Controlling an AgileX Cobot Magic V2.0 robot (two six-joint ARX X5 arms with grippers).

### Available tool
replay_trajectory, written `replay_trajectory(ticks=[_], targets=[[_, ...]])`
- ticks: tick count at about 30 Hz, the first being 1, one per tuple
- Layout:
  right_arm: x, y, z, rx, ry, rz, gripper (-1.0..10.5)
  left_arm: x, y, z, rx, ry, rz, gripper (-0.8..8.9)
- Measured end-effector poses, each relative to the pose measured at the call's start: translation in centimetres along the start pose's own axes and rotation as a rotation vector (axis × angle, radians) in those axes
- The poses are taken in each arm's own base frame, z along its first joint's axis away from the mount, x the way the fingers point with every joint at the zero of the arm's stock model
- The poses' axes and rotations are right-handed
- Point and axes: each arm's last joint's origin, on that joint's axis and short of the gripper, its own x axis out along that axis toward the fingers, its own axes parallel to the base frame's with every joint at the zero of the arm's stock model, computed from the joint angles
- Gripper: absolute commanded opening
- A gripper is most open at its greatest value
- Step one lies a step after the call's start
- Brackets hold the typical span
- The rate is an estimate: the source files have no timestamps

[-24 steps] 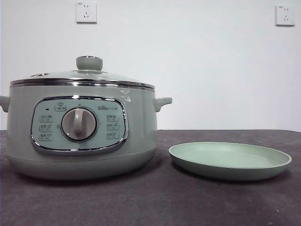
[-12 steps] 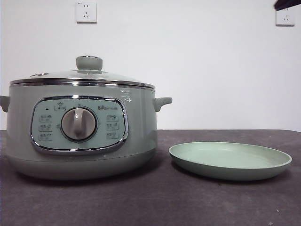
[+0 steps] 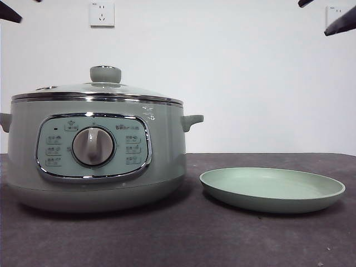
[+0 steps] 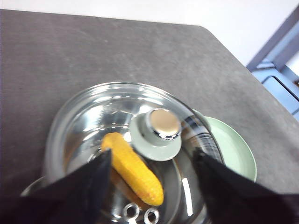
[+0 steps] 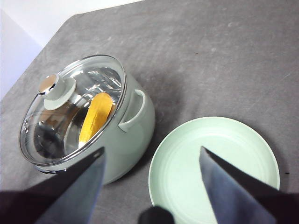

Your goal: Take the corn out from the steamer,put the corn on the plate,close the lid

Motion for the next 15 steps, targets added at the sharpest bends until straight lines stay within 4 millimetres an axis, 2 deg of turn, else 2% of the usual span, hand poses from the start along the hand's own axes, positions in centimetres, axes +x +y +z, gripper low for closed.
replay_trajectory(ticks=[9,15], targets=[[0.0,0.0,0.0,0.001,0.001,0.000,3.6,5.1,-2.3,2.7,0.075,0.084,0.034,4.40],[0.0,0.0,0.0,0.001,0.002,-0.001,3.5,8.9,-3.5,3.0,0.118,0.148,0.096,4.40]])
